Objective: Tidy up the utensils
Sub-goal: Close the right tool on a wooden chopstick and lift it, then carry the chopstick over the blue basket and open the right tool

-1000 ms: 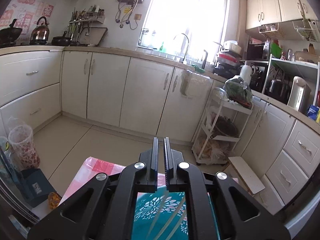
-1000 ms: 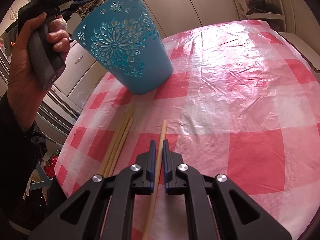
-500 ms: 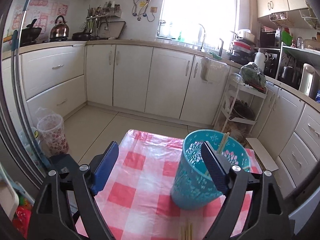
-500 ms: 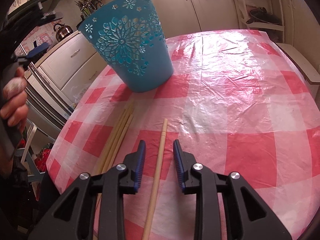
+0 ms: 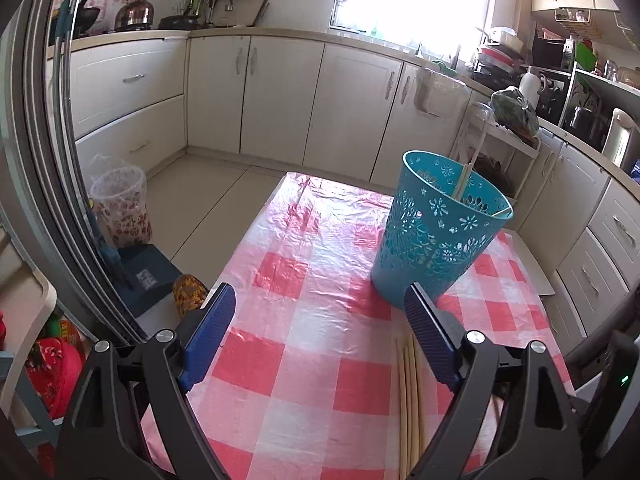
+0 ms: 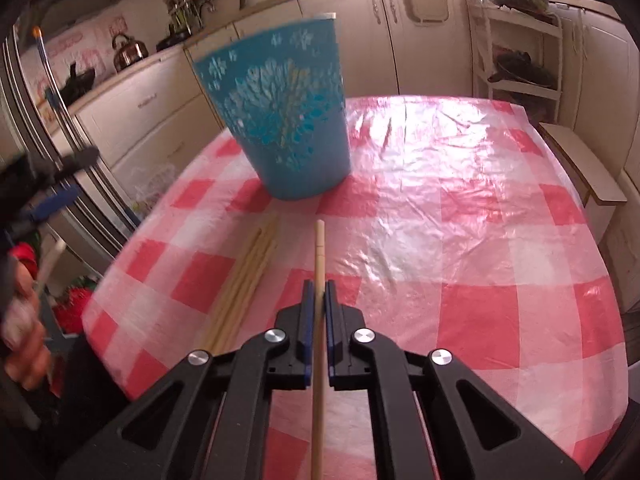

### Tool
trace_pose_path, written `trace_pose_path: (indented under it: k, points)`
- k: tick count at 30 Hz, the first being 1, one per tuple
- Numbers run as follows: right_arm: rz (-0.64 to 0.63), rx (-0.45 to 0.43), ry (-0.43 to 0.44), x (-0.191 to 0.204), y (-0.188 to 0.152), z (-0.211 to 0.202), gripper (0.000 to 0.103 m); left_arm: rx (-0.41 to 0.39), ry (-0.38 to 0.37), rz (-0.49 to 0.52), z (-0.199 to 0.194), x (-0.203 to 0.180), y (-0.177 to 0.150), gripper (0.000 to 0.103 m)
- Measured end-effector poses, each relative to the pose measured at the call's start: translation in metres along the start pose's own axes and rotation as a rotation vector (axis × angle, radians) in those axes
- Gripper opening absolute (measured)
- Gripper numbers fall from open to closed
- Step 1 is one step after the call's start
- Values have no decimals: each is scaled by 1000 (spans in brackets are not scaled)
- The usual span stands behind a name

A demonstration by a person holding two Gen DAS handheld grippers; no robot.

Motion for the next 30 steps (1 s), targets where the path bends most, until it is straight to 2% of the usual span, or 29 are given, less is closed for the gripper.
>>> trace_pose_path:
  k: [4,8,11,14,16,19,21,26,30]
  points:
    - [80,-108,156,23,44,-38,6,20,-4,-38,2,9,-6,82]
    - [97,-257,272,60,108,-67,6,19,-2,-63,0,13,-5,82]
    - [103,-363,325,90,164,-74,6,7,-3,-64,-5,13,-4,82]
    - [86,-491,323,112,215,-71,6,-8,0,-55,-9,9,0,82]
    - [96,-546,294,118,241,-59,6,-22,3,-49,-13,8,2,83]
    - [95,-569,235,118,264,-32,6,-27,5,-45,-15,9,0,85]
    - [95,-548,190,113,267,-15,6,-18,0,-57,-13,12,-4,85]
    - [60,-472,94,101,251,19,6,9,-5,-88,-4,20,-12,85]
    - [28,-419,83,101,236,24,7,16,-9,-102,-1,22,-13,85]
Point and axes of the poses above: each gripper's, at about its wrist camera, not at the fingertips, and z roughly the way its jaws point, x to its left, y to its top, the point moved 9 cm from there along z, roughly the way its jaws point, and after that the axes turned 12 degrees about z, right-handed, at the moved point
